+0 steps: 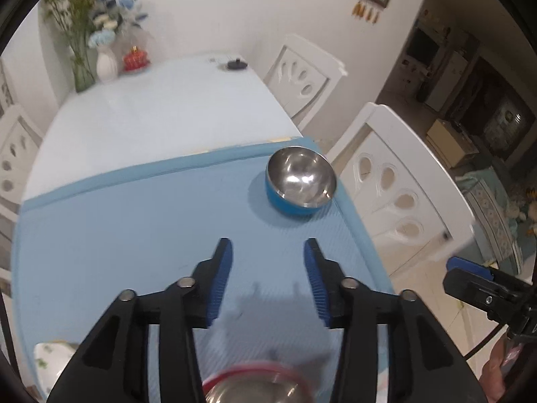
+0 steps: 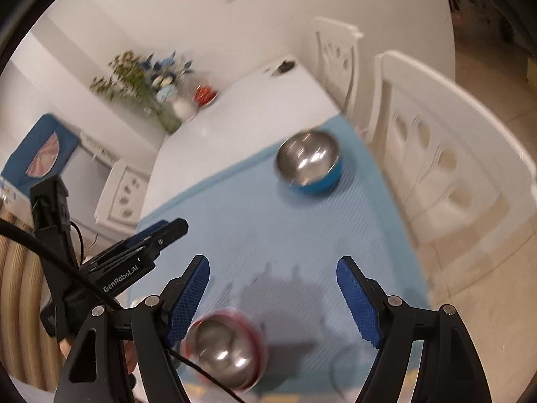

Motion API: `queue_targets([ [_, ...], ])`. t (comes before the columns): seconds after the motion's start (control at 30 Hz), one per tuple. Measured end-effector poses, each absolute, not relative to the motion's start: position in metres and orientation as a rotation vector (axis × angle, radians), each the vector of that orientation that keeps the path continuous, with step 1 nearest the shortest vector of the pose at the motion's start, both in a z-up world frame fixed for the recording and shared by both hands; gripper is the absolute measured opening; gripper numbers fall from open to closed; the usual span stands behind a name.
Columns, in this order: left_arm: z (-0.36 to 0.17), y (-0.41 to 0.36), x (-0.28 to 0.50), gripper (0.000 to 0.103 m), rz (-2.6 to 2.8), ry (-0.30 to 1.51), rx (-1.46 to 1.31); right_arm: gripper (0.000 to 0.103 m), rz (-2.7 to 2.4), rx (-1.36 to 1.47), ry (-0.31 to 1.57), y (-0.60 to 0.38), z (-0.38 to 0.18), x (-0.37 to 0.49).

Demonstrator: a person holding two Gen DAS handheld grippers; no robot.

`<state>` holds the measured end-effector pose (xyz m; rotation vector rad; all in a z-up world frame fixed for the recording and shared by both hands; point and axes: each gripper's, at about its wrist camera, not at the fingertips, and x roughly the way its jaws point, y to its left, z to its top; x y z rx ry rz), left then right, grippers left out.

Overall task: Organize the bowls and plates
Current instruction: 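Move both grippers to the blue-sided steel bowl, then grasp the blue steel bowl rim with both grippers and lift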

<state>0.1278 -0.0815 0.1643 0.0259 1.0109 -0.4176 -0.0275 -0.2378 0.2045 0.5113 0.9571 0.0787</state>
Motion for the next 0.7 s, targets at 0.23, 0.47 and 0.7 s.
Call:
queue_targets([
  [0.23,0.121,-0.142,0.183,0.045,-0.35,1.08,0.141,0.076,0.084,0.655,1.123,-0.305,0.148,0.054],
  [0.47,0.068,-0.159,0.241,0.045,-0.372,1.208,0.026,0.076,0.066,0.616,1.202,-0.317,0.084,0.124],
  [0.7,0.032,-0.162,0.273,0.043,-0.372,1.261,-0.033,0.065,0.093,0.551,1.224,-0.313,0.042,0.171],
])
